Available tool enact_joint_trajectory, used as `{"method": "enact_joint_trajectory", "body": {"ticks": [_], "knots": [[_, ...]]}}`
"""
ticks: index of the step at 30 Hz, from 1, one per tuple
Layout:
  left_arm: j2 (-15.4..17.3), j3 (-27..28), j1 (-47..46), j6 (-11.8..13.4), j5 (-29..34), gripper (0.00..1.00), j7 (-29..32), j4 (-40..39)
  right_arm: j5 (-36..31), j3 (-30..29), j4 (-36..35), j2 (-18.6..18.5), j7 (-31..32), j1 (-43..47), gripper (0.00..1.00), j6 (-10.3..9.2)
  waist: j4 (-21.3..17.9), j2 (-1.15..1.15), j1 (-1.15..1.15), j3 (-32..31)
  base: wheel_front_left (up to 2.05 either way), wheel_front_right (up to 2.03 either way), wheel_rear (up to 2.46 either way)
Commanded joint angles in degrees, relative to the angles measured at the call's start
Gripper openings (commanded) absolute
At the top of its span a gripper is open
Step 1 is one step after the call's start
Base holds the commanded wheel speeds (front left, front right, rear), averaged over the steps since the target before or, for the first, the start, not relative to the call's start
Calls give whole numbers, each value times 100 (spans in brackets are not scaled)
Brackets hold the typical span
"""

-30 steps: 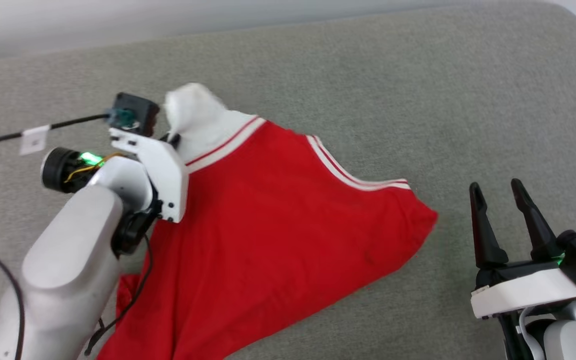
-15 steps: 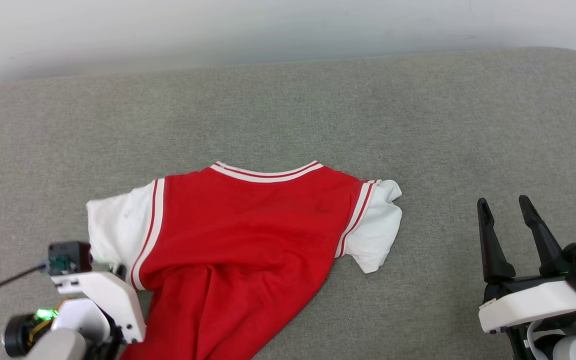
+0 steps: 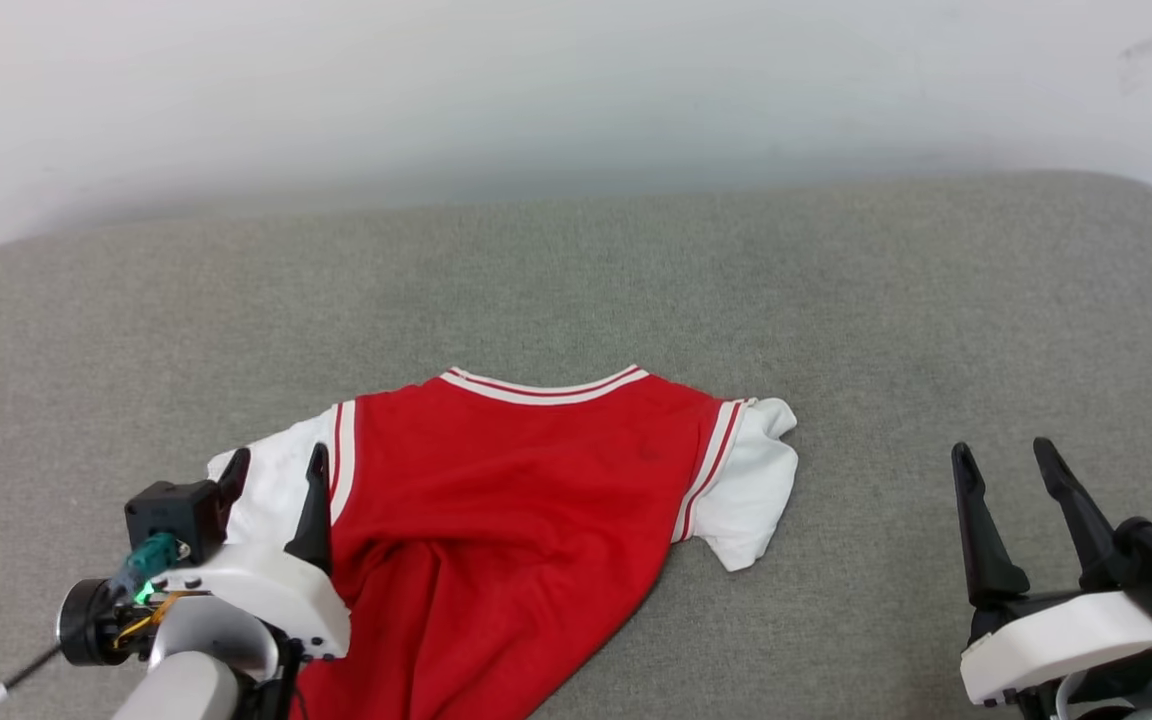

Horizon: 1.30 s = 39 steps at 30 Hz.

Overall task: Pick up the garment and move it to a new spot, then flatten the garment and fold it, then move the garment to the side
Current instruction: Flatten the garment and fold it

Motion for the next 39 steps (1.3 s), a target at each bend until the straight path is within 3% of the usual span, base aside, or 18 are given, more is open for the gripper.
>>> {"method": "enact_joint_trajectory", "body": {"ticks": [1,6,10,14,19,23,32,35,36,39], "knots": [[-77,-21,63,-7,108,100,-266,-110,-18,-4,-25,7,52,92,100,-4,18,0,1,-152,0,0,0],[-240,-119,170,113,320,100,-742,-457,17,-65,-55,7,189,178,100,-3,80,0,1,-236,0,0,0],[-327,-187,182,188,447,100,-857,-688,147,-43,95,8,746,80,100,-3,228,0,1,-158,0,0,0],[-379,-251,-12,177,518,100,-871,-818,339,-28,352,-115,1835,-208,100,-3,495,0,1,55,0,0,0],[-479,-355,-245,118,607,100,-916,-821,725,298,655,-545,3311,-700,100,-3,860,0,1,377,0,0,0],[-616,-404,-418,58,637,100,-978,-713,1059,586,919,-754,4034,-1138,100,-3,1109,0,1,629,0,0,0],[-807,-361,-600,-93,658,100,-1111,-446,1288,962,1995,-879,4581,-1537,100,-4,1423,0,1,879,0,0,0],[-820,-309,-551,-126,637,100,-1123,-365,1402,1139,2255,-864,4598,-1479,13,-3,1418,0,1,846,0,0,0],[-818,-288,-508,-119,626,100,-1123,-331,1445,1161,2266,-866,4540,-1492,0,-2,1395,0,1,818,0,0,0],[-755,-281,-433,-97,635,100,-1115,-272,1460,1164,2225,-928,4414,-1564,0,-2,1318,0,1,737,0,0,0]]}}
